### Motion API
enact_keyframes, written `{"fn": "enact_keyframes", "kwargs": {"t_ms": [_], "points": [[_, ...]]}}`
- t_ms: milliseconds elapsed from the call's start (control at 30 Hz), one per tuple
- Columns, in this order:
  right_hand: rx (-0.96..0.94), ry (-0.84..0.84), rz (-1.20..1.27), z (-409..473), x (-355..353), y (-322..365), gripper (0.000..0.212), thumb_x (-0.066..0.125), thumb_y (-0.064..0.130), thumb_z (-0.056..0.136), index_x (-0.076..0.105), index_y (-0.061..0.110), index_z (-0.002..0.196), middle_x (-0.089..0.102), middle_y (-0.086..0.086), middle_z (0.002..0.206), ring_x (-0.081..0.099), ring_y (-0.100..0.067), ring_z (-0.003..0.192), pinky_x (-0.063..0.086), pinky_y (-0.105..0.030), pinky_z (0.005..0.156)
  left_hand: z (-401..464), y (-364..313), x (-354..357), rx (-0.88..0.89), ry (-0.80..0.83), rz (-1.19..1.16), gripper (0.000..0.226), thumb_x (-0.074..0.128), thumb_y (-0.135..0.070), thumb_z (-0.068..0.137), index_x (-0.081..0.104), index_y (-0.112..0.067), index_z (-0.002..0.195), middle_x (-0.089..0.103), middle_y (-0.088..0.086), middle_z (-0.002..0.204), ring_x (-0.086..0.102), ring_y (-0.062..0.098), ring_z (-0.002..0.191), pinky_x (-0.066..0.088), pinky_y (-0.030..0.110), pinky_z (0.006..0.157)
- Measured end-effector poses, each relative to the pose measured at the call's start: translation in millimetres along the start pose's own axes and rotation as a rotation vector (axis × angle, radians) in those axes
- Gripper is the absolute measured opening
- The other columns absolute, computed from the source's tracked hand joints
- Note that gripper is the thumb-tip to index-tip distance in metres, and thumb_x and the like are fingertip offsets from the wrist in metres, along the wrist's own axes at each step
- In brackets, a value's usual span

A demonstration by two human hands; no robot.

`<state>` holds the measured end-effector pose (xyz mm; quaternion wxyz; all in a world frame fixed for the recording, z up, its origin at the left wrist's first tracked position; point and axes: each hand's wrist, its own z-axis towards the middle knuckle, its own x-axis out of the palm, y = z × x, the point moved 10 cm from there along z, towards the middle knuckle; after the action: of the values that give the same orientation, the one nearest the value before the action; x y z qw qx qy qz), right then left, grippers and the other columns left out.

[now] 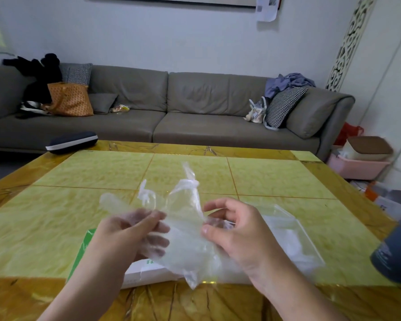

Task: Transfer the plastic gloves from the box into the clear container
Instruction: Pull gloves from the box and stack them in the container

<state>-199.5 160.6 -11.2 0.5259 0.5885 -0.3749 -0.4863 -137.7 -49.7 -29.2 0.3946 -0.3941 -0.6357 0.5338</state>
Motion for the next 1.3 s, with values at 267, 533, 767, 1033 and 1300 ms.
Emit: {"fn": "enact_keyframes", "kwargs": {"t_ms": [267, 533, 767, 1033, 1300], "points": [[0.243, -0.009, 0.446, -5.3, -7.7, -21.3, 0.017, 0.077, 0.008, 0.092, 0.073, -0.003, 0.106, 0.078, -0.021, 0.092, 0.074, -0.03, 0.074, 0.057, -0.036, 0.061, -2.1, 2.3, 16.6, 0.03, -0.008, -0.205, 0.02, 0.063, -0.014, 0.096, 0.076, 0.001, 0.102, 0.076, 0.023, 0.094, 0.073, 0.034, 0.068, 0.063, 0.031, 0.057], [0.056, -0.282, 0.112, 12.4, -99.6, -1.6, 0.016, 0.059, 0.003, 0.104, 0.073, 0.009, 0.1, 0.074, -0.009, 0.077, 0.067, -0.017, 0.057, 0.054, -0.03, 0.053, -13.4, -11.1, 46.0, 0.108, 0.089, -0.087, 0.016, 0.065, -0.009, 0.094, 0.079, -0.001, 0.094, 0.074, 0.027, 0.084, 0.071, 0.034, 0.066, 0.061, 0.036, 0.056], [0.083, -0.345, -0.243, 25.2, -158.6, -29.1, 0.015, 0.063, 0.009, 0.1, 0.072, 0.008, 0.088, 0.067, -0.006, 0.064, 0.059, -0.01, 0.048, 0.049, -0.026, 0.047, -63.5, -84.7, 84.0, 0.848, -0.153, 0.661, 0.009, 0.071, -0.032, 0.09, 0.064, -0.033, 0.096, 0.063, -0.013, 0.083, 0.06, 0.01, 0.079, 0.047, 0.016, 0.067], [0.052, -0.324, -0.673, 28.4, -157.2, -36.3, 0.02, 0.059, 0.016, 0.097, 0.063, 0.017, 0.078, 0.068, 0.0, 0.077, 0.064, -0.015, 0.062, 0.045, -0.025, 0.046, 7.0, 13.8, 207.3, 0.395, 0.408, 1.421, 0.035, 0.053, -0.048, 0.1, 0.058, -0.026, 0.127, 0.057, -0.008, 0.118, 0.061, 0.015, 0.105, 0.055, 0.037, 0.09], [0.11, -0.345, -0.932, 24.4, -171.1, -37.0, 0.018, 0.056, -0.002, 0.089, 0.057, 0.014, 0.083, 0.06, -0.004, 0.087, 0.063, -0.026, 0.066, 0.046, -0.036, 0.048, 28.6, 42.2, 210.5, 0.139, 0.54, 1.401, 0.077, 0.065, -0.075, 0.079, 0.05, -0.029, 0.139, 0.064, -0.009, 0.124, 0.064, 0.013, 0.106, 0.054, 0.037, 0.095]]}}
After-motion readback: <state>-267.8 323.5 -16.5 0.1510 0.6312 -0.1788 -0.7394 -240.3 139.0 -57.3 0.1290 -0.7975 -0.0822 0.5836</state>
